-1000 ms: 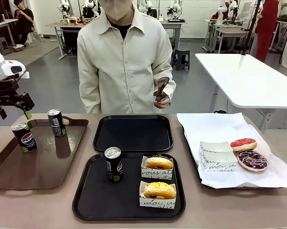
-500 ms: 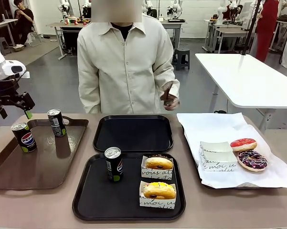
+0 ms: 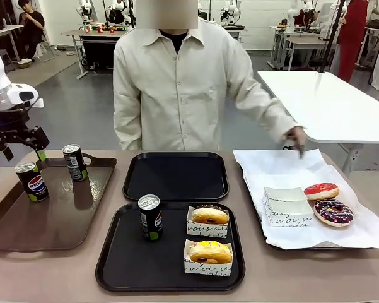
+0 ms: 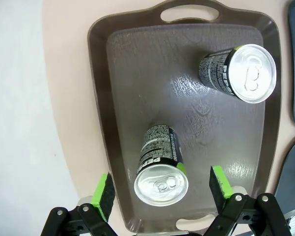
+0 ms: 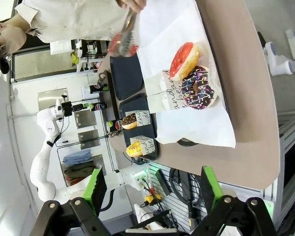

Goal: Set up donuts and drinks on trays.
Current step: Pick up one Pepsi coke from the Handle tray and place it on the Flat Tray without a Pepsi coke.

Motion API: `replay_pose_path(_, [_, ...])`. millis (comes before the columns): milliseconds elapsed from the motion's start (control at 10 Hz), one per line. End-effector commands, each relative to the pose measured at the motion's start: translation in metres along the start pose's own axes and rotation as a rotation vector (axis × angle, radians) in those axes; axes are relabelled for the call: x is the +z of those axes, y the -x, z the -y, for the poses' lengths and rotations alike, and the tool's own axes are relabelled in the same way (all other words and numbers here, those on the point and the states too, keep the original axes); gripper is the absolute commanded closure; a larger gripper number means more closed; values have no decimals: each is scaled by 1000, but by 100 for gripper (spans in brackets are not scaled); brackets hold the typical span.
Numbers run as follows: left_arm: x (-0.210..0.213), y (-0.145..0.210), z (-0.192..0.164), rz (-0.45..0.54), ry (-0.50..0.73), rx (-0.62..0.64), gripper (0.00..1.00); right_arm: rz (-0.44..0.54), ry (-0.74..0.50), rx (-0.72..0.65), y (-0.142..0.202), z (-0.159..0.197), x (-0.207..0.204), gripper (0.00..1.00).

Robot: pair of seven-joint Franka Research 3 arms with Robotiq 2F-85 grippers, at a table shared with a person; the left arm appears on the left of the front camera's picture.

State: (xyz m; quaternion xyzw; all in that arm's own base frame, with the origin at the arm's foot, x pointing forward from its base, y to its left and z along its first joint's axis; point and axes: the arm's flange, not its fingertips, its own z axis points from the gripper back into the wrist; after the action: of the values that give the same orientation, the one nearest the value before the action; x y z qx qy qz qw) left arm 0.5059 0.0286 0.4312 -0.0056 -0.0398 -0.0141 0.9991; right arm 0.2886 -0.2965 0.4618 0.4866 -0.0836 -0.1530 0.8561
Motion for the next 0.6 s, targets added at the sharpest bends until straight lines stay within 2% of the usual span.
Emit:
replay_pose_path(0, [-23,7,7,9,-18,-39,0,6,-24,9,-1,0,1,0])
replay_pose_path(500, [-42,9,1,2,-24,-56,0,6,-24,9,-1,0,1,0])
